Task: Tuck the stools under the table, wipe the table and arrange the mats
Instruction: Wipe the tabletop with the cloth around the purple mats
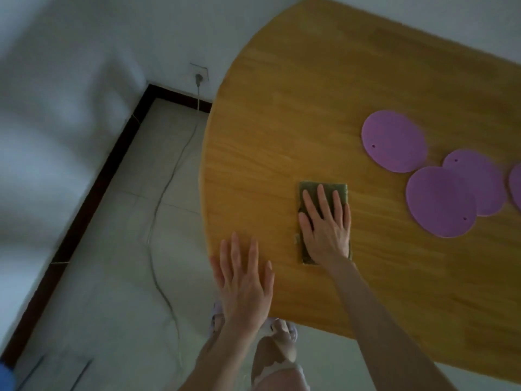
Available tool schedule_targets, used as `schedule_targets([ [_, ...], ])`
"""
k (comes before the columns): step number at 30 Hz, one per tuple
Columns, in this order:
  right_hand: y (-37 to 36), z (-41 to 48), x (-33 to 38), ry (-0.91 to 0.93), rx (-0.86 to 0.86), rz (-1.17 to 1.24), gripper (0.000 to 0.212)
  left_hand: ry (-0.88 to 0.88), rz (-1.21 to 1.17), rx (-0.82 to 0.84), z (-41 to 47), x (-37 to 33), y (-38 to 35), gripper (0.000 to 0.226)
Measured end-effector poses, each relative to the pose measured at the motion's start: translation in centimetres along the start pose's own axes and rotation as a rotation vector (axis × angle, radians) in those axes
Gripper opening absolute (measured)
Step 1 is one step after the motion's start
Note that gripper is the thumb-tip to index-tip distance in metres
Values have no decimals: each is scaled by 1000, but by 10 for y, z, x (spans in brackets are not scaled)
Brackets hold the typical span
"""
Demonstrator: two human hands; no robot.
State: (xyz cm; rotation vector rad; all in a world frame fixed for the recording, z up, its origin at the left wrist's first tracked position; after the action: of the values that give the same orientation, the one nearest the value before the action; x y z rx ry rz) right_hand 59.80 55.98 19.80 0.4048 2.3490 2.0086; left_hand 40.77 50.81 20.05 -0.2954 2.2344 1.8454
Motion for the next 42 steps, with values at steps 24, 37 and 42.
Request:
schedule_targets([
  [24, 7, 122, 102, 728, 158, -176, 52, 580, -33, -144, 5, -62, -21, 67],
  [37, 3, 117, 106, 1134, 159, -208, 55, 613, -47, -191, 20, -69, -20, 68],
  [42, 14, 206, 106, 881, 118, -246, 54, 605, -44, -171, 62, -68, -15, 70],
])
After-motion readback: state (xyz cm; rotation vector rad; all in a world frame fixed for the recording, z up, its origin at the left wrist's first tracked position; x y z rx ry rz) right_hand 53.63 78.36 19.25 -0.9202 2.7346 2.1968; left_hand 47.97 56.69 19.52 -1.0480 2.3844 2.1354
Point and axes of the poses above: each hand's wrist, its own z-axis towards the middle knuckle, its own y-axis out of the back of the hand, x = y × z, the point moved 5 cm from there along z, towards the middle knuckle, and after that the axes turned 5 degrees about y, right-handed, at the moved point
